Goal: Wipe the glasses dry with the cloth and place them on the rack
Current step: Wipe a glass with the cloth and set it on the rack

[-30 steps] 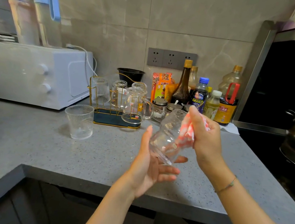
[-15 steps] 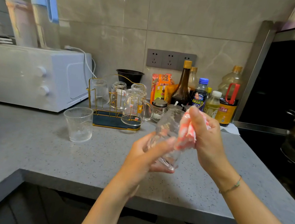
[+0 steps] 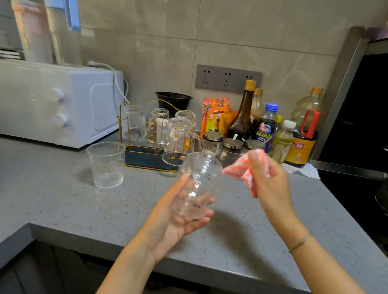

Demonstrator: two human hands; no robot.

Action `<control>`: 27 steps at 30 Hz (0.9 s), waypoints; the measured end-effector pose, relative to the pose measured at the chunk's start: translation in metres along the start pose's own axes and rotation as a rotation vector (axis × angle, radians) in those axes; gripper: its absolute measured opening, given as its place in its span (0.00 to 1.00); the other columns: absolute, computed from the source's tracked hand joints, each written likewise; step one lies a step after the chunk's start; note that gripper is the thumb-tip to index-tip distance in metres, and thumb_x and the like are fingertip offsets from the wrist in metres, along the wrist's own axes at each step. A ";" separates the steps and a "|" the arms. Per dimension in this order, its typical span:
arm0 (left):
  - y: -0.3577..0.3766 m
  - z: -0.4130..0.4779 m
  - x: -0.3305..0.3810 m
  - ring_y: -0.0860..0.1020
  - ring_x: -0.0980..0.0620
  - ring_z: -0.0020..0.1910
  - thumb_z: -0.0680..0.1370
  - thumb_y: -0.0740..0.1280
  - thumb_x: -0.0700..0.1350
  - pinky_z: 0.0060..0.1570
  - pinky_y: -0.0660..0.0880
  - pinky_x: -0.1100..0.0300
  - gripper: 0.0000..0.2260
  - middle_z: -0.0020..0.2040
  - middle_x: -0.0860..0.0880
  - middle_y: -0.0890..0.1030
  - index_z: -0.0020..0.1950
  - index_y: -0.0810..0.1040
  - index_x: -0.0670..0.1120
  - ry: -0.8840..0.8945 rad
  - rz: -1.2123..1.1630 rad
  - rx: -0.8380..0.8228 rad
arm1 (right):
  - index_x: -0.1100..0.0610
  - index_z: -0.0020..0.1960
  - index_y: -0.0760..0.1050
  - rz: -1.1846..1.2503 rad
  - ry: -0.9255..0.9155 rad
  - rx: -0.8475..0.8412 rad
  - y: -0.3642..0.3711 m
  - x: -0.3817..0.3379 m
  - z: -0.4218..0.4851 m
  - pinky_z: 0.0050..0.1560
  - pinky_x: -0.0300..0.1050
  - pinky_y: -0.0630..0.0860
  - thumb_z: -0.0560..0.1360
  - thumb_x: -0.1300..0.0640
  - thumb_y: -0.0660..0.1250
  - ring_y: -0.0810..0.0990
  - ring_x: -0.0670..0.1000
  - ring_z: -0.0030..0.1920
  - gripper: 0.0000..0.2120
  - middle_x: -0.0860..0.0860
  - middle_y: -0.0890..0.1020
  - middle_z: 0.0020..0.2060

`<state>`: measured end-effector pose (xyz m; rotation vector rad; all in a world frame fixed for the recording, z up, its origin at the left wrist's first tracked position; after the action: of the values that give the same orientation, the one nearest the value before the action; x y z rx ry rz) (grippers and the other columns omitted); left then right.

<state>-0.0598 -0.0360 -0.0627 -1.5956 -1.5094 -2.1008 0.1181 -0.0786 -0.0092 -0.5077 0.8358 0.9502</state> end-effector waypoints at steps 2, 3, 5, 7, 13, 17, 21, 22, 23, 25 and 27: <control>-0.010 0.003 -0.003 0.82 0.46 0.37 0.69 0.69 0.55 0.34 0.82 0.58 0.29 0.51 0.38 0.83 0.66 0.74 0.43 0.033 0.064 0.096 | 0.63 0.41 0.77 -0.094 0.052 -0.029 0.001 0.019 -0.009 0.25 0.33 0.69 0.76 0.48 0.61 0.84 0.59 0.37 0.19 0.62 0.81 0.30; -0.014 0.005 -0.005 0.82 0.46 0.37 0.68 0.70 0.55 0.34 0.82 0.58 0.30 0.51 0.39 0.83 0.67 0.73 0.43 0.036 0.061 0.120 | 0.61 0.41 0.78 -0.157 0.064 -0.033 0.000 0.030 -0.014 0.27 0.33 0.70 0.76 0.47 0.62 0.84 0.59 0.36 0.17 0.58 0.83 0.31; -0.019 0.007 -0.008 0.81 0.46 0.38 0.69 0.70 0.56 0.34 0.82 0.58 0.30 0.51 0.38 0.83 0.67 0.74 0.42 0.025 0.028 0.146 | 0.56 0.42 0.79 -0.387 0.053 -0.108 -0.002 0.054 -0.023 0.39 0.40 0.75 0.76 0.45 0.62 0.83 0.54 0.42 0.15 0.51 0.84 0.37; -0.023 0.010 -0.011 0.81 0.46 0.39 0.71 0.68 0.59 0.35 0.82 0.58 0.30 0.52 0.38 0.82 0.67 0.74 0.41 0.013 -0.004 0.165 | 0.53 0.49 0.80 -0.645 0.073 -0.321 0.000 0.074 -0.033 0.56 0.45 0.72 0.76 0.43 0.61 0.76 0.48 0.53 0.16 0.45 0.81 0.48; -0.023 0.012 -0.015 0.82 0.43 0.41 0.79 0.59 0.59 0.36 0.82 0.55 0.27 0.52 0.35 0.82 0.66 0.73 0.40 -0.077 -0.118 0.193 | 0.38 0.69 0.66 -0.626 0.218 -0.508 0.008 0.072 -0.047 0.58 0.47 0.75 0.68 0.24 0.54 0.79 0.48 0.56 0.34 0.49 0.76 0.64; -0.018 0.013 -0.015 0.83 0.41 0.44 0.78 0.61 0.58 0.45 0.81 0.51 0.26 0.55 0.35 0.81 0.68 0.73 0.40 -0.095 -0.225 0.131 | 0.31 0.63 0.67 -0.273 0.097 -0.361 0.024 0.027 -0.046 0.37 0.32 0.77 0.71 0.46 0.70 0.80 0.40 0.50 0.24 0.33 0.70 0.64; -0.014 0.012 -0.011 0.82 0.38 0.53 0.76 0.64 0.59 0.52 0.80 0.44 0.27 0.55 0.36 0.82 0.64 0.75 0.40 -0.114 -0.259 0.113 | 0.36 0.68 0.65 -0.398 -0.164 -0.423 0.048 0.010 -0.047 0.65 0.33 0.67 0.70 0.45 0.72 0.63 0.34 0.69 0.30 0.31 0.65 0.68; -0.013 0.012 -0.008 0.80 0.38 0.57 0.75 0.65 0.60 0.52 0.80 0.45 0.28 0.58 0.36 0.81 0.66 0.75 0.40 -0.124 -0.265 0.097 | 0.35 0.69 0.63 -0.445 -0.208 -0.437 0.053 0.009 -0.047 0.68 0.33 0.63 0.69 0.42 0.71 0.62 0.35 0.70 0.31 0.31 0.63 0.69; -0.013 0.011 -0.004 0.79 0.39 0.60 0.74 0.66 0.61 0.52 0.80 0.45 0.30 0.61 0.37 0.80 0.67 0.75 0.40 -0.130 -0.268 0.072 | 0.35 0.70 0.61 -0.478 -0.237 -0.440 0.058 0.008 -0.045 0.69 0.34 0.61 0.68 0.41 0.70 0.61 0.36 0.71 0.33 0.31 0.61 0.70; -0.011 0.008 0.006 0.79 0.40 0.60 0.74 0.66 0.62 0.48 0.81 0.46 0.31 0.63 0.38 0.79 0.67 0.75 0.39 -0.139 -0.278 0.020 | 0.36 0.71 0.59 -0.507 -0.282 -0.422 0.065 0.000 -0.038 0.70 0.38 0.62 0.68 0.42 0.71 0.61 0.37 0.71 0.35 0.32 0.62 0.70; -0.011 0.005 0.018 0.81 0.40 0.57 0.74 0.66 0.62 0.41 0.82 0.48 0.32 0.63 0.38 0.79 0.67 0.75 0.39 -0.147 -0.280 -0.005 | 0.40 0.72 0.59 -0.533 -0.325 -0.420 0.074 -0.006 -0.029 0.69 0.39 0.64 0.67 0.45 0.74 0.63 0.36 0.70 0.38 0.31 0.64 0.68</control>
<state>-0.0712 -0.0189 -0.0554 -1.6573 -1.8758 -2.1634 0.0406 -0.0652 -0.0233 -0.8603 0.1783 0.6797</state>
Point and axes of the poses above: each hand's wrist, its own z-axis towards the middle knuckle, its own y-axis out of the palm, x = y × z, the point moved 3 cm from there along z, towards the middle knuckle
